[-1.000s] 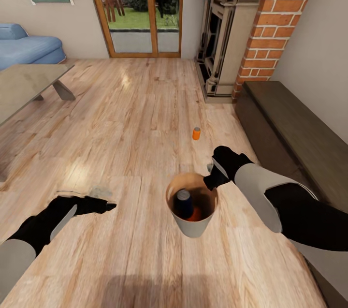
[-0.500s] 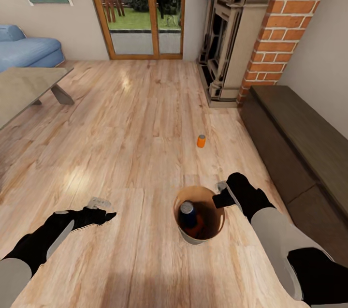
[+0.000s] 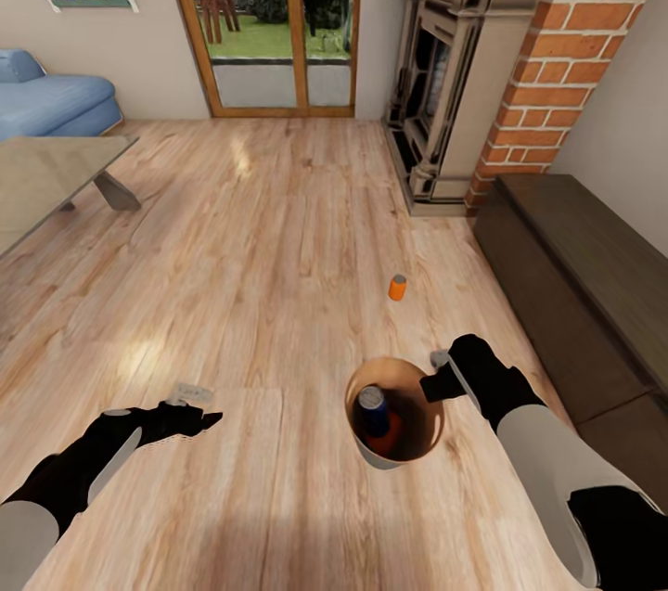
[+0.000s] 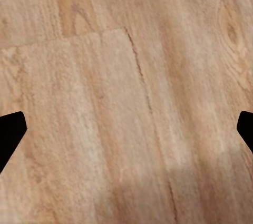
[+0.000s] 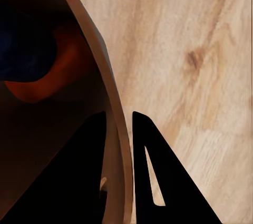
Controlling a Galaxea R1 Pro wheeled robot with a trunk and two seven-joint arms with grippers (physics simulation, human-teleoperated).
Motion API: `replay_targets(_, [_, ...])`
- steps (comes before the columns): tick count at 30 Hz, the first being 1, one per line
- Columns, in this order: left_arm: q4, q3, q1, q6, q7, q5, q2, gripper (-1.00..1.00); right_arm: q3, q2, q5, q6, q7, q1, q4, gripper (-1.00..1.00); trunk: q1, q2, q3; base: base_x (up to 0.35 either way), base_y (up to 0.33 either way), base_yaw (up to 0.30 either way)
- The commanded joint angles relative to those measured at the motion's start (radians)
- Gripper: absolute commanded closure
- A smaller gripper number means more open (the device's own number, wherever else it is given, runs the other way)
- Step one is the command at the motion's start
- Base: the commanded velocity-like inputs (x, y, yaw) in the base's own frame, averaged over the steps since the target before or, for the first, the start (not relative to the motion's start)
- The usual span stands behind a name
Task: Put the three can of soda from the living room inside the tash can in the kitchen.
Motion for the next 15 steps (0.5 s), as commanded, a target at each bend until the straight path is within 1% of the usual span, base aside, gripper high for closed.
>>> replay_targets(1, [0.0,0.0,0.0,0.0,0.0,0.0,0.0,-1.0,-0.001,-0.001,-0.017,0.002,0.005,0.001,0.0,1.0,0.0,0.0,0.0,0.32,0.014,0.0])
replay_targets(6, [0.0,0.0,0.0,0.0,0.003,0.0,0.0,-1.0,-0.001,-0.001,-0.017,0.004,0.007,0.011,0.0,1.0,0.0,0.0,0.0,0.318,-0.054,0.0])
replay_targets(12, [0.0,0.0,0.0,-0.002,0.005,-0.001,0.0,-1.0,-0.002,-0.003,-0.017,0.004,0.007,0.013,0.0,1.0,0.0,0.0,0.0,0.295,-0.163,0.0])
replay_targets(15, [0.0,0.0,0.0,-0.014,0.005,-0.001,0.0,-1.0,-0.002,-0.002,-0.018,0.005,0.008,0.014,0.0,1.0,0.0,0.0,0.0,0.285,-0.193,0.0])
